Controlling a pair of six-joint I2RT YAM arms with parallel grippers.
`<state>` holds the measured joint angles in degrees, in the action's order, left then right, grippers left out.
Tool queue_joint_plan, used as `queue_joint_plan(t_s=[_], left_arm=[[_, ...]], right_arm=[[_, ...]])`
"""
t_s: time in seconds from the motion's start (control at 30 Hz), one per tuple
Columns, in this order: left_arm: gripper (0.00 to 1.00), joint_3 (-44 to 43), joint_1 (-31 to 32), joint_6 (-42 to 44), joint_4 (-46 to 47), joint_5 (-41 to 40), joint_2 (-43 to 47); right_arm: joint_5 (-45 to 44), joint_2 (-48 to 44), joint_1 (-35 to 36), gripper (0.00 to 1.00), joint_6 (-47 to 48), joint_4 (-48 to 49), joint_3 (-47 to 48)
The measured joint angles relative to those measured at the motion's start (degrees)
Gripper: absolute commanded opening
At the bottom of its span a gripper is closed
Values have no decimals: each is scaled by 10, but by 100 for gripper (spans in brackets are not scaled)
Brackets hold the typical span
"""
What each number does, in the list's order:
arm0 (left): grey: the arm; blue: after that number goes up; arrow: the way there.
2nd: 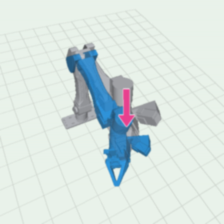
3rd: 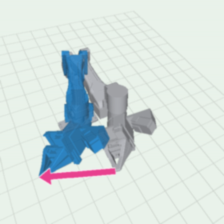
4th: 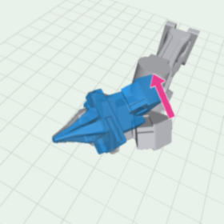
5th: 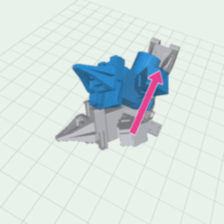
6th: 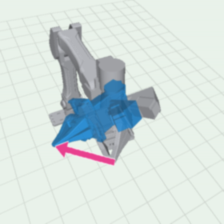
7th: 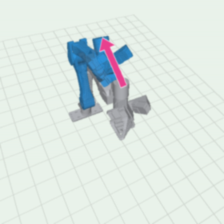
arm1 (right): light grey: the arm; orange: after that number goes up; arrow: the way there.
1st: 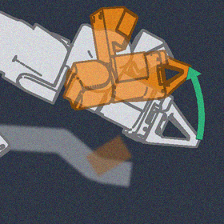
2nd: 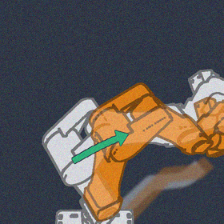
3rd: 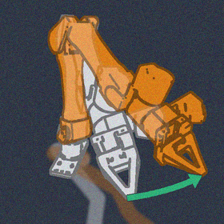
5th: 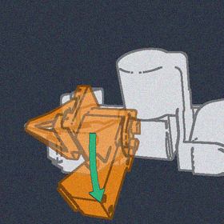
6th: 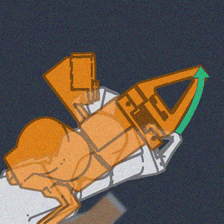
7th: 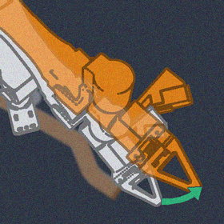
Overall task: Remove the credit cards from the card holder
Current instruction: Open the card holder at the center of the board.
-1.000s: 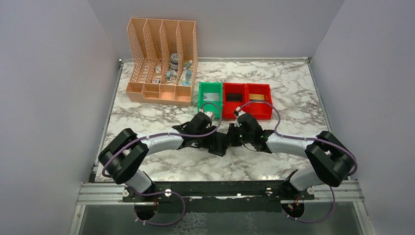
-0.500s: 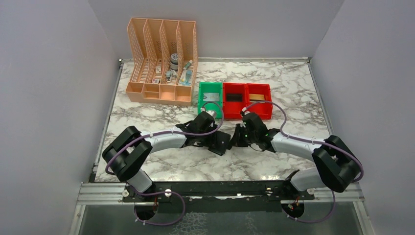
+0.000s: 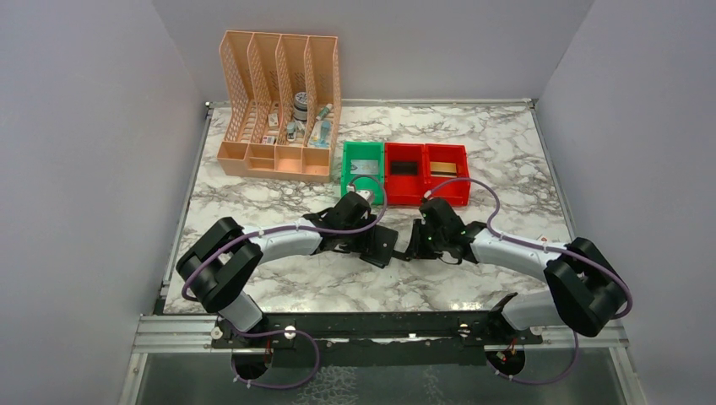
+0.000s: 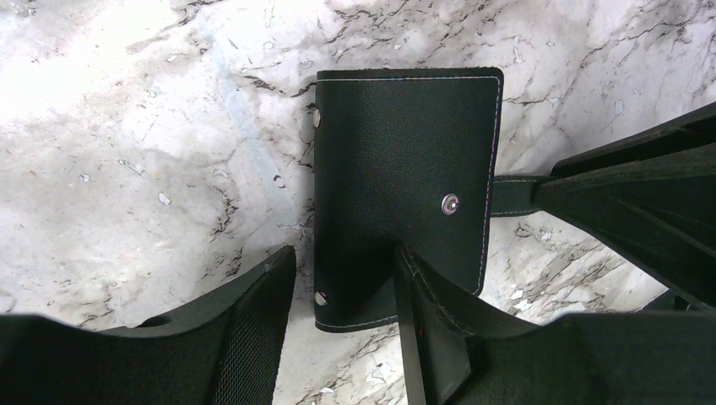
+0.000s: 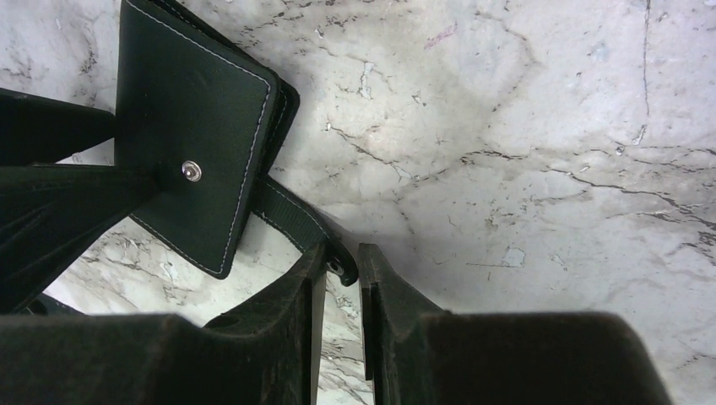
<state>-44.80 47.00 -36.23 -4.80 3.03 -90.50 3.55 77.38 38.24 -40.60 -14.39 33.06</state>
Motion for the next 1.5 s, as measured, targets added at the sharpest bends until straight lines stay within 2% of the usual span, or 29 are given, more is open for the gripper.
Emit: queue_joint_plan(t_s=[0.47, 0.7, 0.8, 1.0, 1.2, 1.37, 1.5], left_arm=[[51, -1, 0, 7, -2, 0, 1], [58, 0, 0, 8, -9, 0, 8], [64, 8, 0, 8, -14, -6, 27], [83, 33, 0, 1, -16, -43, 108], [98, 81, 0, -26, -15, -120, 234], [99, 120, 0, -48, -22, -185, 343], [99, 132, 0, -56, -23, -207, 378]], right_arm=[[41, 15, -4, 23, -66, 46, -11], [49, 7, -9, 1, -78, 71, -31], [49, -4, -9, 1, -72, 71, -33], [77, -53, -9, 1, -30, 71, -29], [151, -90, -9, 1, 22, 77, 9], [230, -89, -9, 2, 51, 100, 40], [286, -56, -9, 2, 63, 117, 64]])
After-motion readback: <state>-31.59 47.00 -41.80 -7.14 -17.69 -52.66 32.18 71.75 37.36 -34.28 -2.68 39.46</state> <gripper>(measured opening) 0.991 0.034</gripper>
